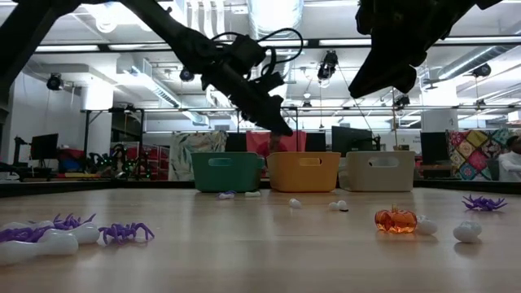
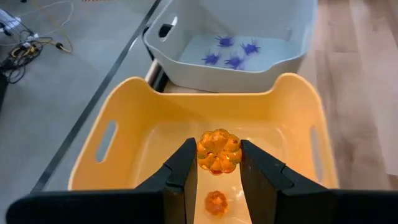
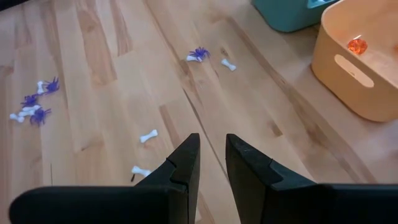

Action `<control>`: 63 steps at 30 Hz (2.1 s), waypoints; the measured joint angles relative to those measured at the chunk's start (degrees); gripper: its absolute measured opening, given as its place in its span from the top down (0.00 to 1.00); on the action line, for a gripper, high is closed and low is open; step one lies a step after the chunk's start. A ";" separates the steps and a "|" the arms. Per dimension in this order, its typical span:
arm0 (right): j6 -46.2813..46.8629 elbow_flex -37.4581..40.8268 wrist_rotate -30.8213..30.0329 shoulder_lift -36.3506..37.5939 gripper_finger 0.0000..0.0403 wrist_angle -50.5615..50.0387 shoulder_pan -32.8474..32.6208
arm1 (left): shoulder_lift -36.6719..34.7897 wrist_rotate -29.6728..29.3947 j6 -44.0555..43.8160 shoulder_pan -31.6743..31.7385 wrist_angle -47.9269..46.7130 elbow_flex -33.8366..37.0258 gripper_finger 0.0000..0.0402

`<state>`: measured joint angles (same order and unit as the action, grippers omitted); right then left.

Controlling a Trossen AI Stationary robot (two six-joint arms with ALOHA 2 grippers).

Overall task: Sort Halloween decoration
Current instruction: Put the orange pumpkin toy into the yellow bin, then put the white bone toy into the blue bin

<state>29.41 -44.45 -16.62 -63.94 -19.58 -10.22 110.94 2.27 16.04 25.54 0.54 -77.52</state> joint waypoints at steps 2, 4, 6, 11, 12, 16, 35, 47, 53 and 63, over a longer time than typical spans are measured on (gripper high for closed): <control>-0.02 0.00 0.02 0.00 0.83 -0.21 0.00 | 0.04 -0.02 -0.31 0.23 0.01 -0.04 0.81; -0.02 0.00 0.02 0.00 0.83 -0.32 -0.02 | 0.04 -0.05 -0.86 0.30 0.06 -0.04 0.81; -0.02 0.00 0.02 0.00 0.83 -0.39 0.00 | 0.04 -0.05 -2.11 0.29 0.04 -0.02 0.80; -0.02 0.00 0.02 0.00 0.83 -0.39 0.00 | 0.04 -0.05 -2.92 0.29 0.10 -0.04 0.73; -0.02 0.00 0.02 0.00 0.83 -0.39 0.00 | 0.04 -0.05 -2.99 0.29 0.10 -0.04 0.72; 0.05 0.00 0.02 0.00 0.83 -0.37 0.00 | 0.04 -0.18 -3.26 0.29 0.19 -0.04 0.67; 0.57 0.00 -1.19 -0.63 0.83 0.77 -0.02 | -15.10 2.29 -10.09 -7.13 -10.19 6.11 0.75; -9.52 0.16 -3.42 -12.53 0.83 14.92 0.11 | -30.19 -0.58 -24.41 -28.94 21.69 30.38 0.81; -15.05 -4.17 -2.45 -18.71 0.83 19.48 0.12 | -33.76 -9.24 -25.12 -37.60 26.07 35.91 0.81; -17.61 -10.83 0.85 -23.62 0.83 15.58 0.11 | -36.98 -16.85 -26.23 -40.15 25.01 40.05 0.81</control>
<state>11.79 -55.28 -15.78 -87.56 -3.99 -10.11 73.96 -14.59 -10.19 -14.61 25.55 -37.47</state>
